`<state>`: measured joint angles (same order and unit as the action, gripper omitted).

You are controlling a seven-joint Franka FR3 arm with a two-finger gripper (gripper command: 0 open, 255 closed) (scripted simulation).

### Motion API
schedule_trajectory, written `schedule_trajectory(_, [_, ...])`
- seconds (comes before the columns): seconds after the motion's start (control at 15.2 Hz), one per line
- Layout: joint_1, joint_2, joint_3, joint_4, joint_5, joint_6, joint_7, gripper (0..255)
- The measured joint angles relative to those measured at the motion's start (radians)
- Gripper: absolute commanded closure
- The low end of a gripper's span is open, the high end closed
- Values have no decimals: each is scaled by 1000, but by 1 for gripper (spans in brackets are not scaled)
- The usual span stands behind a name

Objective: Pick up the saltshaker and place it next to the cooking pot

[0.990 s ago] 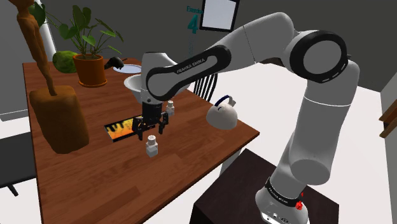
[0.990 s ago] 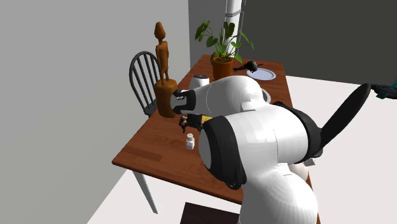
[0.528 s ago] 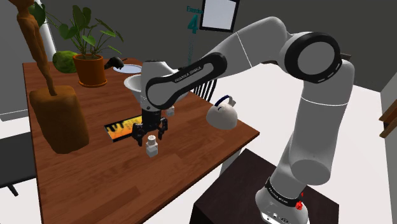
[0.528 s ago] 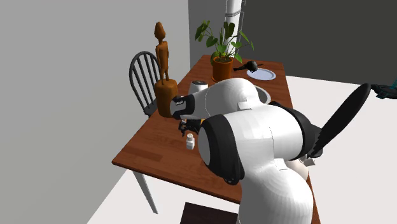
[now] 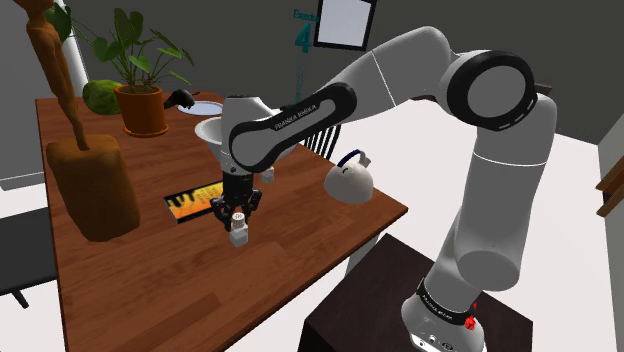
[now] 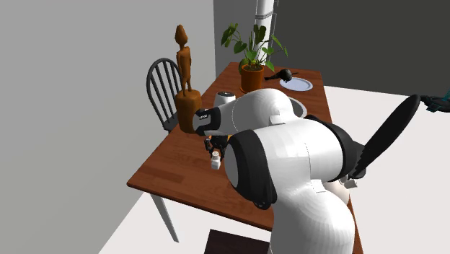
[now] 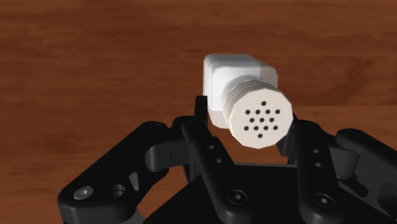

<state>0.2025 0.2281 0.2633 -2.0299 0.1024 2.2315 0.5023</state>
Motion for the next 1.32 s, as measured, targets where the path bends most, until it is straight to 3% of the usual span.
schedule_trajectory(0.53, [0,-4,0,1,1,-5,0,255])
schedule_trajectory(1.32, [-6,-78,3,71,13,-147,6,255])
